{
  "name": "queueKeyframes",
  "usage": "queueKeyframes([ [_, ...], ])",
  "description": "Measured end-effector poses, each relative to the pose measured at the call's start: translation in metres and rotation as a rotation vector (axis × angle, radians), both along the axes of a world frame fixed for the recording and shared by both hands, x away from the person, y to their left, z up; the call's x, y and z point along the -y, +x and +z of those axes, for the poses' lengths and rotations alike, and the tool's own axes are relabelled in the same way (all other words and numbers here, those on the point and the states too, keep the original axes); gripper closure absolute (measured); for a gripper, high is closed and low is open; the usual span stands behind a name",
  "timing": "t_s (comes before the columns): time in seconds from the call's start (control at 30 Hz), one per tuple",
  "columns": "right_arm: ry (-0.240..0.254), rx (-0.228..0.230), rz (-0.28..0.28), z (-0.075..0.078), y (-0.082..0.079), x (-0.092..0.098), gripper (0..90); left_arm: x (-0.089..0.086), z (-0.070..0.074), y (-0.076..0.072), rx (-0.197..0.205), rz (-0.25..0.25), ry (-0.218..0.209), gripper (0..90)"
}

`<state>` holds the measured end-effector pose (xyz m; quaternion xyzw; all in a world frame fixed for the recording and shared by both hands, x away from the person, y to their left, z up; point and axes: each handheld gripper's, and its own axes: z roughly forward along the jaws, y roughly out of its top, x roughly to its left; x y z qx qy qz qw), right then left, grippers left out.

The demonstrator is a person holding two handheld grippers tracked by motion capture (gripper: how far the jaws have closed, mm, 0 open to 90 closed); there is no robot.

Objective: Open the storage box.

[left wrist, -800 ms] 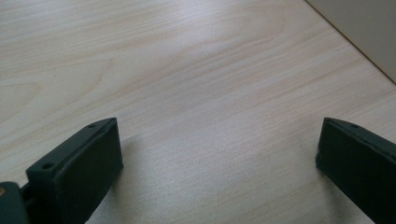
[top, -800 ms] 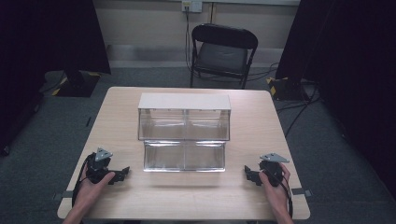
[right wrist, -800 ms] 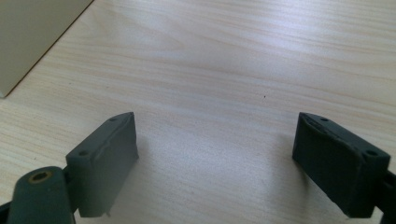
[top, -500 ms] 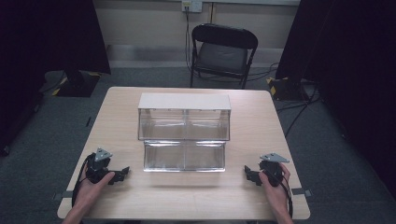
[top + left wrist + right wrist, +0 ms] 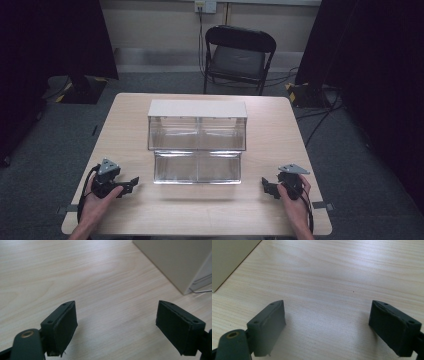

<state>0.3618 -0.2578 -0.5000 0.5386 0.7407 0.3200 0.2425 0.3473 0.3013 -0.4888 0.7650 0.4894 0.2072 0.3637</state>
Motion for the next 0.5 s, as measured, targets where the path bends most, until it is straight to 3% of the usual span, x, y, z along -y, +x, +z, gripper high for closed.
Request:
queueKeyframes([
  [0.33,0.000,-0.001,-0.001,0.000,0.000,0.000,12.8,0.011,0.011,-0.008,0.066,-0.096,-0.040,18.4],
  [0.37,0.000,-0.001,-0.001,0.000,0.000,0.000,12.8,0.011,0.011,-0.008,0.066,-0.096,-0.040,18.2],
  [0.4,0.000,-0.001,-0.001,0.000,0.000,0.000,12.8,0.013,0.013,-0.010,0.066,-0.115,-0.075,18.0],
  [0.5,0.000,-0.001,-0.001,0.000,0.000,0.000,12.8,0.016,0.015,-0.012,0.072,-0.133,-0.071,17.9],
])
